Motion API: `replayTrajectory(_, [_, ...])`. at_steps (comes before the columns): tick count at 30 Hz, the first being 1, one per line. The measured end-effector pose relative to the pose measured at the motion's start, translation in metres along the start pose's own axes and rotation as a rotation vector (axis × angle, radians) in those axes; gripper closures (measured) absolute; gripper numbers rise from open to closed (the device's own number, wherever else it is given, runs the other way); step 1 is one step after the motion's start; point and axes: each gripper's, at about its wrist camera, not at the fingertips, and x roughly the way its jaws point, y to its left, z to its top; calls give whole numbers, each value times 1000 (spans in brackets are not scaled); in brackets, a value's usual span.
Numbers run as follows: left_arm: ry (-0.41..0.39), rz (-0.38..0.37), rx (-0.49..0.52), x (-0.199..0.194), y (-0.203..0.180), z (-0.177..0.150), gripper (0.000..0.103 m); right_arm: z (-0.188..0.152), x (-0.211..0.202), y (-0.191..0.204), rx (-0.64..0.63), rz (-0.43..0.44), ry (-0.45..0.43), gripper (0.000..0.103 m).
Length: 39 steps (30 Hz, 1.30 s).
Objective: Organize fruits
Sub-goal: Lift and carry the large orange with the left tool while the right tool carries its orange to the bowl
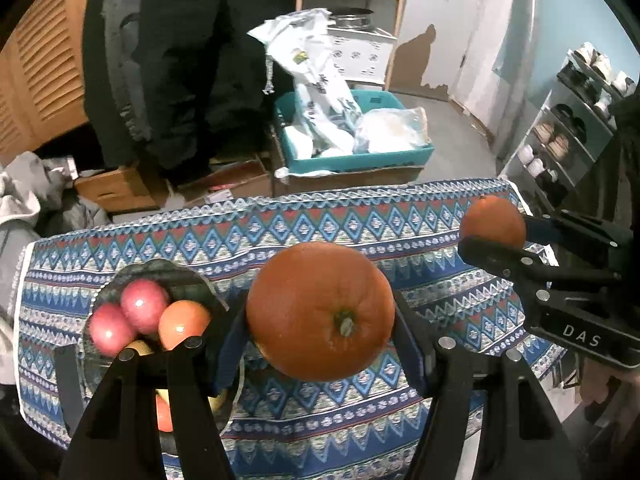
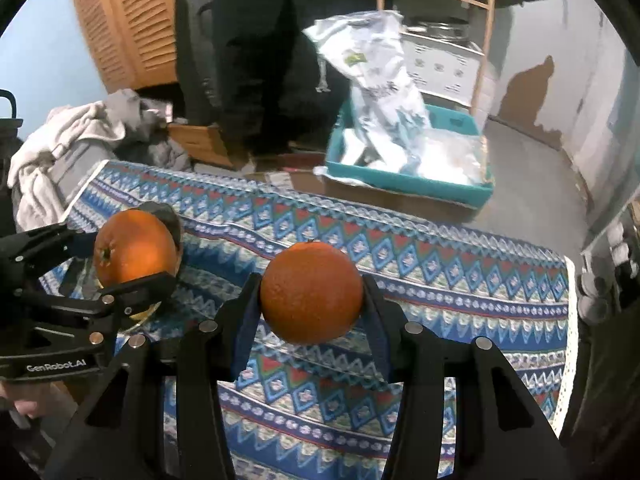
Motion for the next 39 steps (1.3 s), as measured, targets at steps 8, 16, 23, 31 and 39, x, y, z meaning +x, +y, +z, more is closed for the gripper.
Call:
replayTrajectory(8, [-9, 29, -58, -11, 38, -11, 35, 11, 10, 33, -47, 43, 1, 55])
replayTrajectory(16, [-25, 66, -103, -18, 71, -19, 35, 19, 21, 60, -88, 69, 6, 55])
replayTrajectory(23, [-13, 88, -160, -15, 104, -30, 35, 26, 32, 83, -114, 91, 18, 55])
replayTrajectory(31, [17, 117, -217, -2, 137, -43, 35, 31, 48, 107, -139, 124, 43, 55])
replayTrajectory(39, [68, 122, -268, 23, 162, -58, 35, 33, 61, 126, -168, 134, 66, 55])
